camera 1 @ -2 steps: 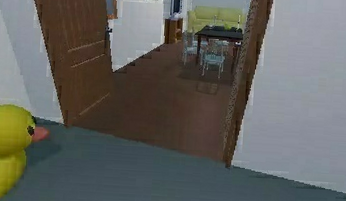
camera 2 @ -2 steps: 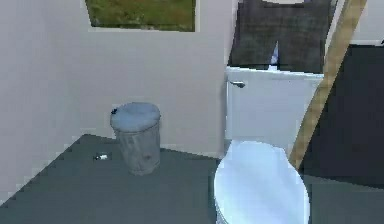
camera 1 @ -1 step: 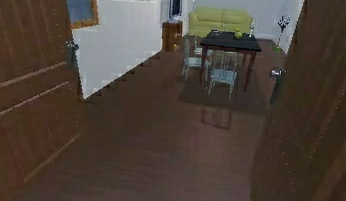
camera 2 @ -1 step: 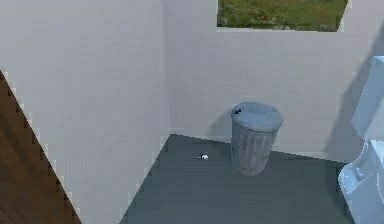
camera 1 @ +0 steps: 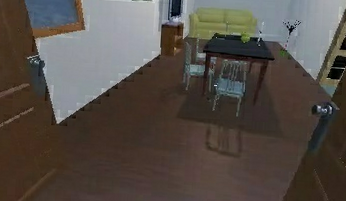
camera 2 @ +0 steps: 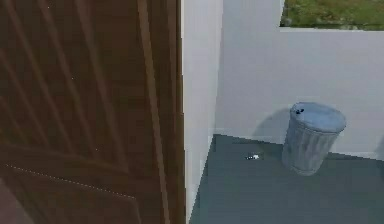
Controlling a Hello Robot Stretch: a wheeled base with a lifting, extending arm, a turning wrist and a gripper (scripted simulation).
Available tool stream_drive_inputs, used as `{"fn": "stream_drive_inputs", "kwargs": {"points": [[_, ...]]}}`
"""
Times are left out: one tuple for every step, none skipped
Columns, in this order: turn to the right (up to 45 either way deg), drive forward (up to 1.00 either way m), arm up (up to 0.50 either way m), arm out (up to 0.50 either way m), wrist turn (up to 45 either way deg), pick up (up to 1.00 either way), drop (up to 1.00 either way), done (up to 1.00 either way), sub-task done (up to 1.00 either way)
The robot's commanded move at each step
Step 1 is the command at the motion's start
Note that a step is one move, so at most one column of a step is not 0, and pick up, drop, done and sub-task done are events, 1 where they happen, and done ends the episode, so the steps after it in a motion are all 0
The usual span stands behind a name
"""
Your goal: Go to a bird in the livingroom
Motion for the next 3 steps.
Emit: {"fn": "stream_drive_inputs", "kwargs": {"points": [[12.0,0.0,0.0,0.0,0.0,0.0,0.0,0.0,0.0],[0.0,1.0,0.0,0.0,0.0,0.0,0.0,0.0,0.0],[12.0,0.0,0.0,0.0,0.0,0.0,0.0,0.0,0.0]]}}
